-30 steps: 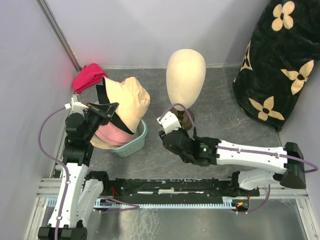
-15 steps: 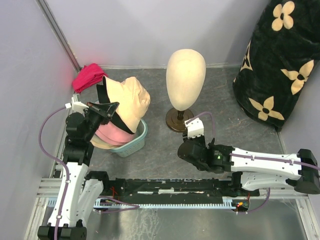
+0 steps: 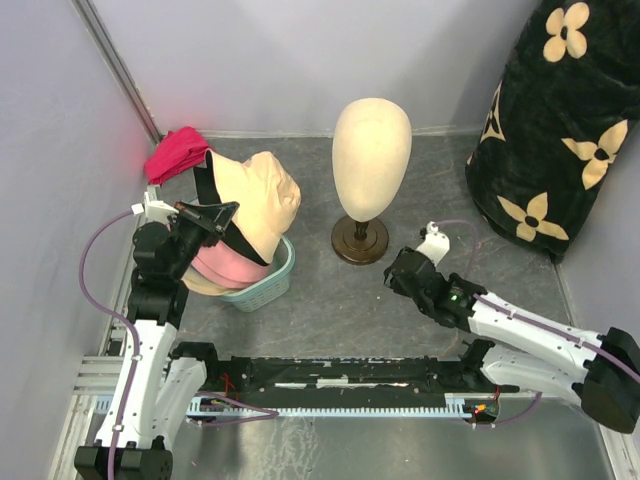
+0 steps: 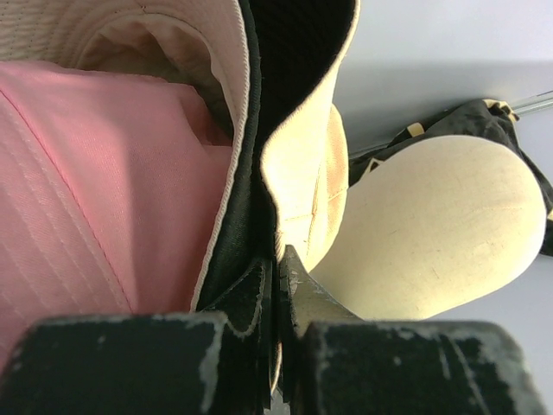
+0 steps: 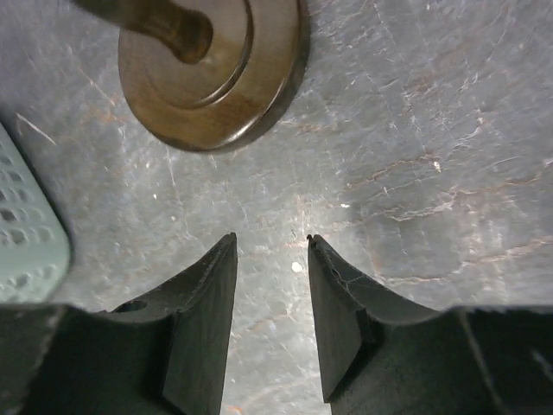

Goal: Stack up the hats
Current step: Move the hat stand to the center of the board.

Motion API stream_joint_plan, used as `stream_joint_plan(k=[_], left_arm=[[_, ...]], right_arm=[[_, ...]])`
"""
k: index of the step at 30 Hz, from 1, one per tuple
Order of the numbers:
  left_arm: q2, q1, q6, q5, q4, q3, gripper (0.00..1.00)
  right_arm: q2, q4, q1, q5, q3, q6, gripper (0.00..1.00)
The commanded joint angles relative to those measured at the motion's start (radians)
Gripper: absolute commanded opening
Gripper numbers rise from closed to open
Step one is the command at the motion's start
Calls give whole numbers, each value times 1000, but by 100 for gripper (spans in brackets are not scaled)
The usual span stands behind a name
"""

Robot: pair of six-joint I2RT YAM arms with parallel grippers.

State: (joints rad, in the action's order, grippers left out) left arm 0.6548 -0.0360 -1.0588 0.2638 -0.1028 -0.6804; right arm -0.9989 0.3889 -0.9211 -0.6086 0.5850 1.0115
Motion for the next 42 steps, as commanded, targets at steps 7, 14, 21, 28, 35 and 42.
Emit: stream_joint_plan(k=[7,14,21,28,35,42], left_arm=[[8,-5,-13,9,48,-19,3],[0,-3,-9,6,46,-21,3],[-2,-3,1,11,37,-37,3],[-6,-4,0,13,38,-40,3],[-7,-3,-5,18,48,-44,3],[-9,-4,-5,25,69,-38,3]], right_arm=[[-123,-678,301,528,-178,391,47],[-293,-762,307,548,-122,416,48],[-356,-736,307,525,-96,408,48],[-346,-608,305,516,-67,381,49],[-379,-543,294,481,-64,367,49],[-472,-619,292,451,-38,366,50]])
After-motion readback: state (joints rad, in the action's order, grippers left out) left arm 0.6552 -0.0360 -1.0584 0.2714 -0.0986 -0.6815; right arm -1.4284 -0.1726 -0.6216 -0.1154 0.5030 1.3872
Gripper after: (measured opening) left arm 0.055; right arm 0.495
